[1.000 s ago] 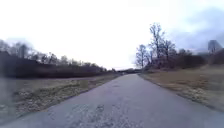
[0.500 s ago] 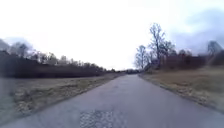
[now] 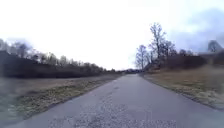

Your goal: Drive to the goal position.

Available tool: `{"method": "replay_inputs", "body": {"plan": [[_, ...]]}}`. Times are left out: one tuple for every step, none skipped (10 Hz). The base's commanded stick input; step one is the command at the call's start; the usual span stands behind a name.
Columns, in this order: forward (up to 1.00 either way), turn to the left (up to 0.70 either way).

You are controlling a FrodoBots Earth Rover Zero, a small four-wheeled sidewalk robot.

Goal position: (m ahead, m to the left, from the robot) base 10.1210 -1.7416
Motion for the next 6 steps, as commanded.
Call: {"method": "replay_inputs", "body": {"plan": [[0.5,-0.5],[0.5,-0.49],[0.5,-0.28],[0.5,0.0],[0.5,0.0],[0.5,0.0]]}}
